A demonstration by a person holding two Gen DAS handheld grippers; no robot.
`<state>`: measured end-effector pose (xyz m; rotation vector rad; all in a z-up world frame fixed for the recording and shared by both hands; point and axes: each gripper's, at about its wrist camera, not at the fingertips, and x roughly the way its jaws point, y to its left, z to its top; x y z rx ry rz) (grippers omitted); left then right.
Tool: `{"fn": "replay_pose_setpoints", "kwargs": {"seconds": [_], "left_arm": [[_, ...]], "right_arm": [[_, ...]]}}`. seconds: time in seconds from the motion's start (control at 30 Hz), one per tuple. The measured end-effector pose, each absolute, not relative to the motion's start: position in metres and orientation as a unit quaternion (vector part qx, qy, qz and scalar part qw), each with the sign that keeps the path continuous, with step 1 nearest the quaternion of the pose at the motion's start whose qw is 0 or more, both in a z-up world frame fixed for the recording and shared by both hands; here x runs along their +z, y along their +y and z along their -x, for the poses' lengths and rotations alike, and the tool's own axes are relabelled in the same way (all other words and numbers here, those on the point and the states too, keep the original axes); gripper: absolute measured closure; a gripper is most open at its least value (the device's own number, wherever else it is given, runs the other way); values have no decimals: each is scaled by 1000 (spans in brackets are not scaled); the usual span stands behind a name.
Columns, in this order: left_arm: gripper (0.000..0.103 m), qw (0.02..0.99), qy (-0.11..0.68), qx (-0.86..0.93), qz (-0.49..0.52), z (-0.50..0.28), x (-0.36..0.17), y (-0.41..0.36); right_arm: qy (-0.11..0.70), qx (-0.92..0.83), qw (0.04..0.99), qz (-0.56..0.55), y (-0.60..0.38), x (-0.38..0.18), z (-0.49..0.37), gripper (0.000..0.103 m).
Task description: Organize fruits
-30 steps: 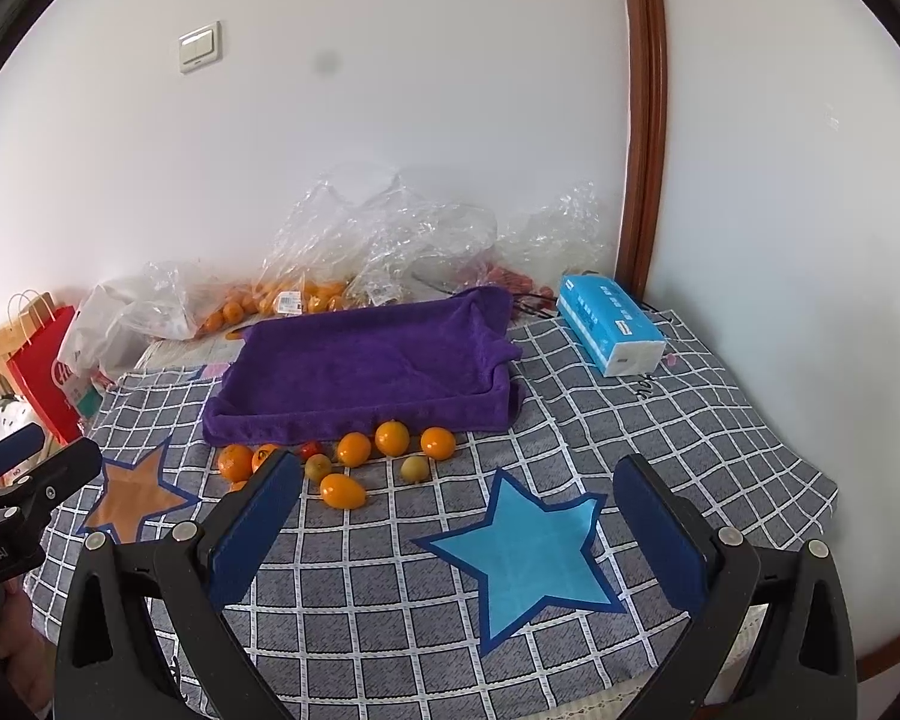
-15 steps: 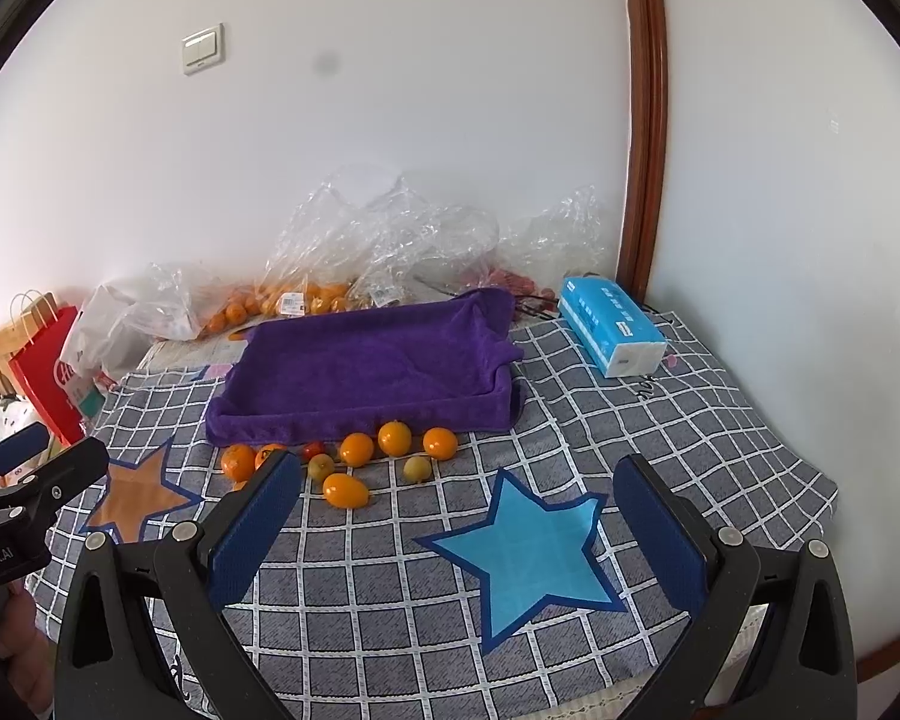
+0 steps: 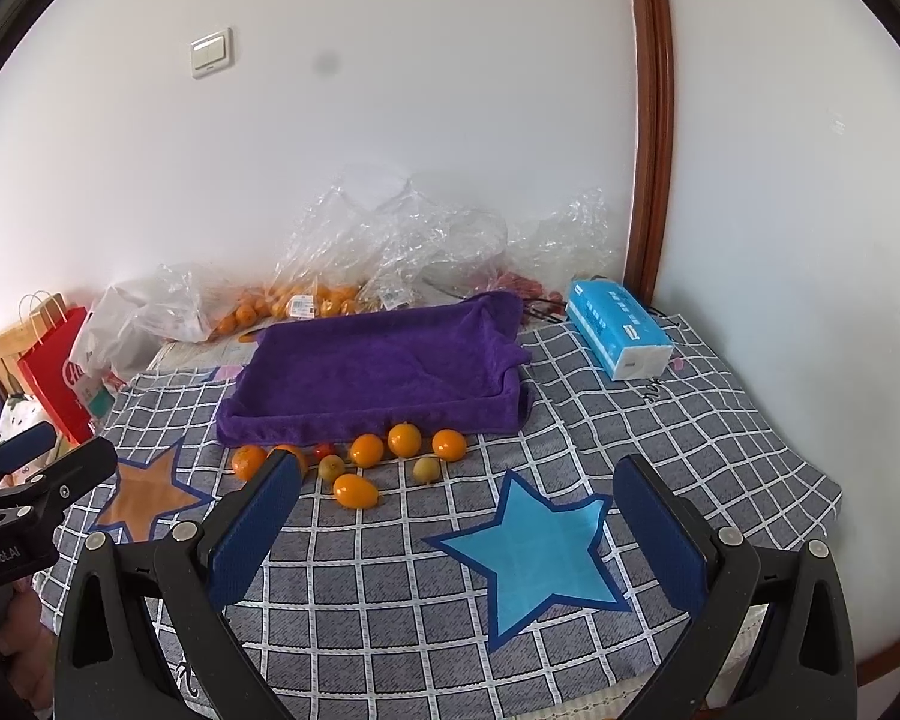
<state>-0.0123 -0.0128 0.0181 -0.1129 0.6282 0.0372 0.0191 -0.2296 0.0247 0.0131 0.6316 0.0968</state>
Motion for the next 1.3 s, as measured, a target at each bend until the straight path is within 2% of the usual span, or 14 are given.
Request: {"fn": "replay_pose_setpoints", "kwargs": {"seconds": [0.5,0.97,1.3], "left_arm": [[0,950,307,22,50,12,16,-11],[0,946,317,34,56,-16,6,-6],[0,934,349,33,60,-58,-37,10]], "right_arm": [[307,49,950,-4,-229,24,-17,0],[331,27,943,8,-231,11,-53,0],[333,42,941,44,-221,-37,-84,0]]}}
